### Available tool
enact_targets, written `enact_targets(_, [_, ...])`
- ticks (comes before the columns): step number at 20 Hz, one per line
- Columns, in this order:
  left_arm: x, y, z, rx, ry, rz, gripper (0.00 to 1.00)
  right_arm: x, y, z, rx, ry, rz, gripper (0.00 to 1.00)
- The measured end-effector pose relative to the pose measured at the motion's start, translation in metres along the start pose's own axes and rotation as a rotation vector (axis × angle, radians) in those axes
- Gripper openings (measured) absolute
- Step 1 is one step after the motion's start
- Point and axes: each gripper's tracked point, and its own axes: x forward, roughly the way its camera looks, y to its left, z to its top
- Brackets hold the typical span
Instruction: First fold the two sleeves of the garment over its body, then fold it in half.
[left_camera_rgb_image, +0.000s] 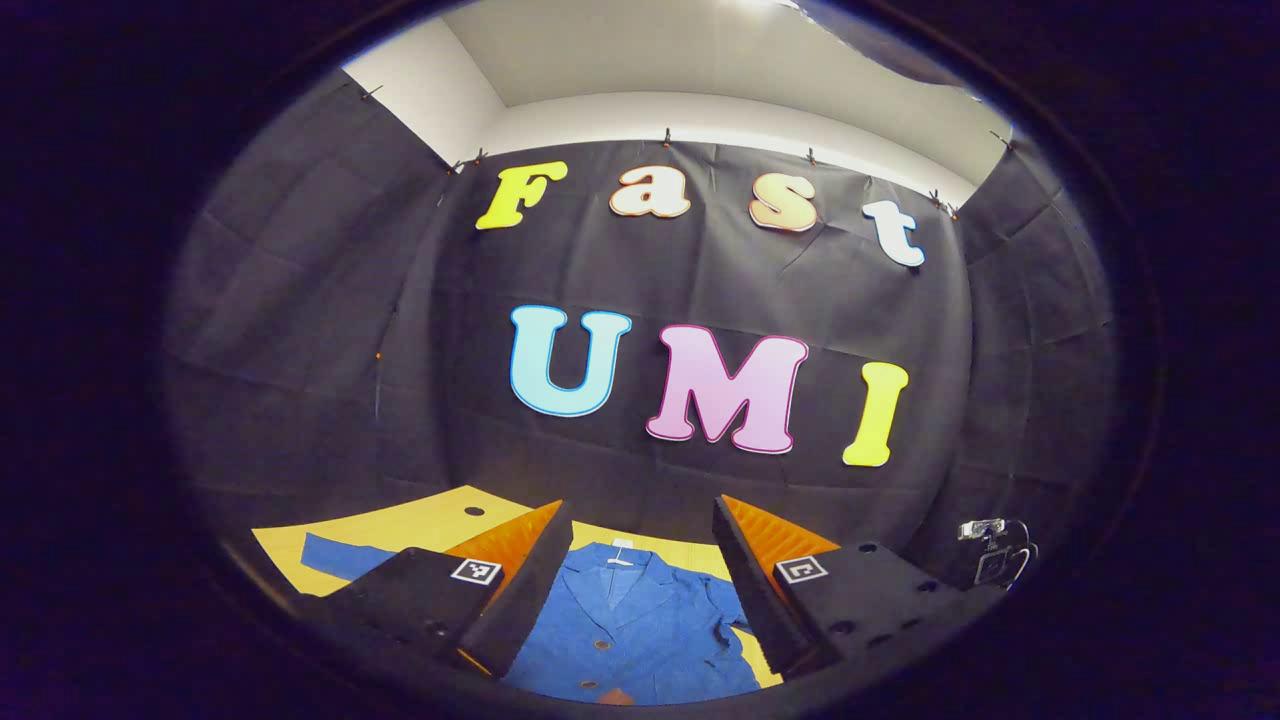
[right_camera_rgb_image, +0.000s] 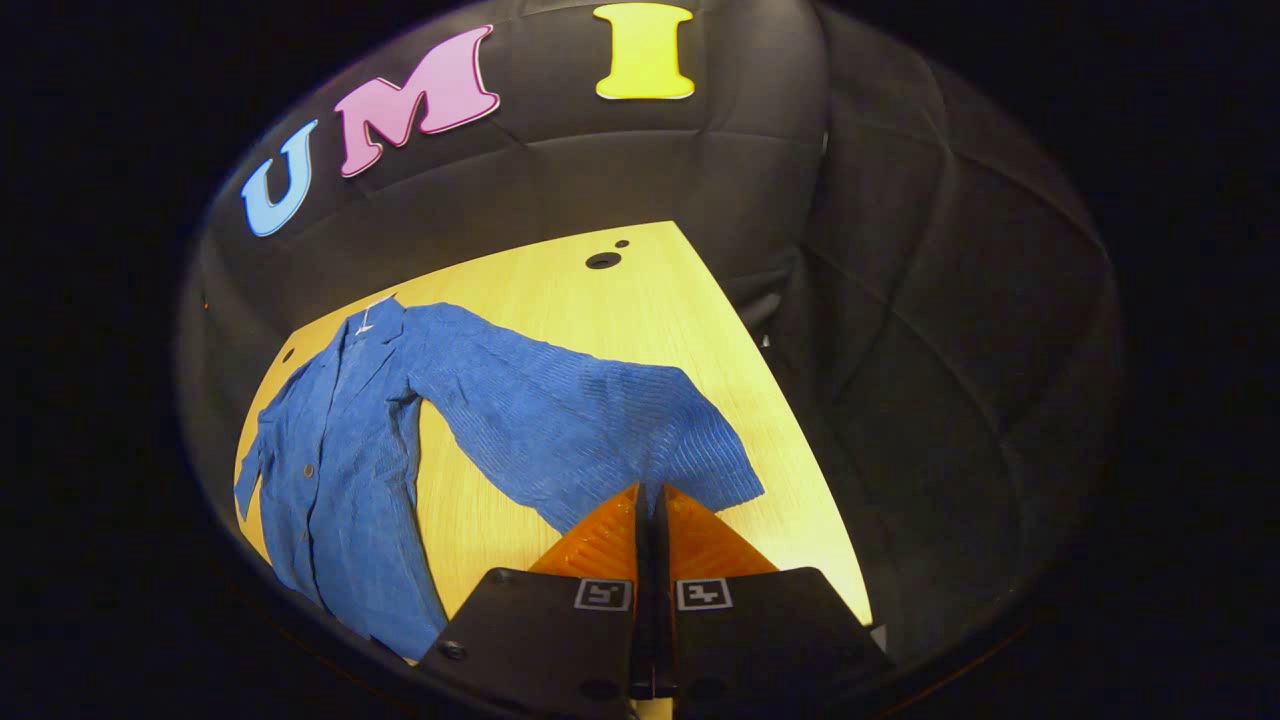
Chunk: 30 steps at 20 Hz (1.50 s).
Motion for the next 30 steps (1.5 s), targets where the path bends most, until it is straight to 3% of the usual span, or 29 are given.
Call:
enact_targets(3, [0.010, 0.032, 0.018, -0.044, -0.039, -0.076, 0.82, -0.026, 0.023, -0.006, 0.028, -0.031, -0.029, 0.00])
enact_targets(6, [0.023, 0.073, 0.013, -0.079, -0.028, -0.062, 0.82, -0.056, 0.063, -0.003, 0.025, -0.063, -0.019, 0.02])
enact_targets(9, [0.030, 0.098, 0.016, -0.100, -0.038, -0.050, 0.82, -0.078, 0.108, 0.003, -0.028, -0.104, 0.028, 0.02])
enact_targets(12, [0.035, 0.116, 0.027, -0.029, -0.077, -0.038, 0.82, -0.089, 0.150, 0.010, -0.095, -0.137, 0.095, 0.02])
enact_targets(15, [0.042, 0.121, 0.040, 0.036, -0.118, -0.041, 0.82, -0.098, 0.188, 0.025, -0.138, -0.172, 0.154, 0.02])
enact_targets(19, [0.051, 0.122, 0.044, 0.027, -0.117, -0.055, 0.82, -0.114, 0.232, 0.046, -0.186, -0.233, 0.217, 0.02])
enact_targets(25, [0.056, 0.140, 0.037, 0.047, -0.081, -0.049, 0.82, -0.119, 0.292, 0.063, -0.270, -0.286, 0.285, 0.02])
enact_targets(30, [0.044, 0.170, 0.037, 0.052, -0.074, 0.007, 0.82, -0.089, 0.359, 0.081, -0.325, -0.241, 0.331, 0.02])
